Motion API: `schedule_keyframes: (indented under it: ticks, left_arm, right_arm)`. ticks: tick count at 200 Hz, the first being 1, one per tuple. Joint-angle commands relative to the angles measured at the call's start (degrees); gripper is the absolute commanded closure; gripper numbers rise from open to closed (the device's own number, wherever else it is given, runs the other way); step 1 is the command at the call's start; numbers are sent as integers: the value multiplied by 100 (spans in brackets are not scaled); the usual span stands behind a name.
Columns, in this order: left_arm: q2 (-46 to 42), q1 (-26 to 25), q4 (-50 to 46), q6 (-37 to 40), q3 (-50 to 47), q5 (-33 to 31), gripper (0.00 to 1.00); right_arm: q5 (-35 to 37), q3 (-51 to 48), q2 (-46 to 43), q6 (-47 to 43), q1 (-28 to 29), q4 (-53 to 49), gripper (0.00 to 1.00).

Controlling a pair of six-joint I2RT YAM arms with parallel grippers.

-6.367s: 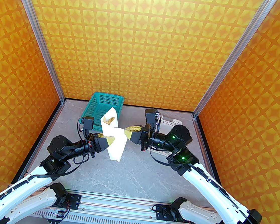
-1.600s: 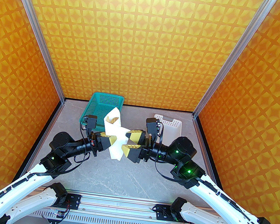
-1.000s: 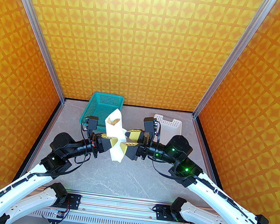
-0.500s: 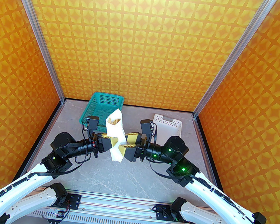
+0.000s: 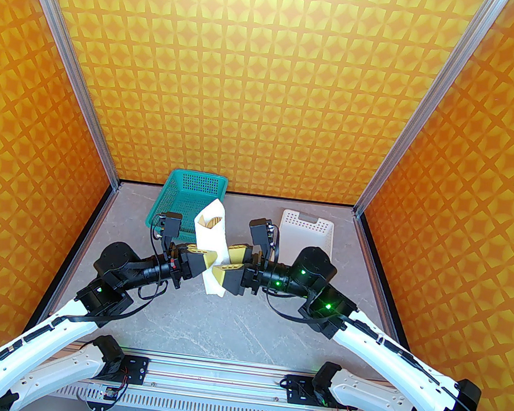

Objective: Place the utensils on the paper napkin and roll it up

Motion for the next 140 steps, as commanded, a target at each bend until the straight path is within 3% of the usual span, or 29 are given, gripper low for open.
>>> schedule_keyframes:
  ticks: [1,52,101,116,140]
  left_arm:
    - [16,-30,137,93,178,-78,100]
    - [20,-24,146,86,158,-95,100]
    - [58,-27,193,48,136,-99,100]
    - [38,-29,161,51,134,-152,100]
    - [-78,-31,79,125,95,-270,100]
  right_arm:
    - [-194,-13,50,99,50,266,29]
    - [-393,-71,157,319,63,690,35]
    - [-470,-115,140,368,63,844,30]
    - [-305,-62,2,111,61,445,28]
    - [532,-5,-618,-660,62,-770,20]
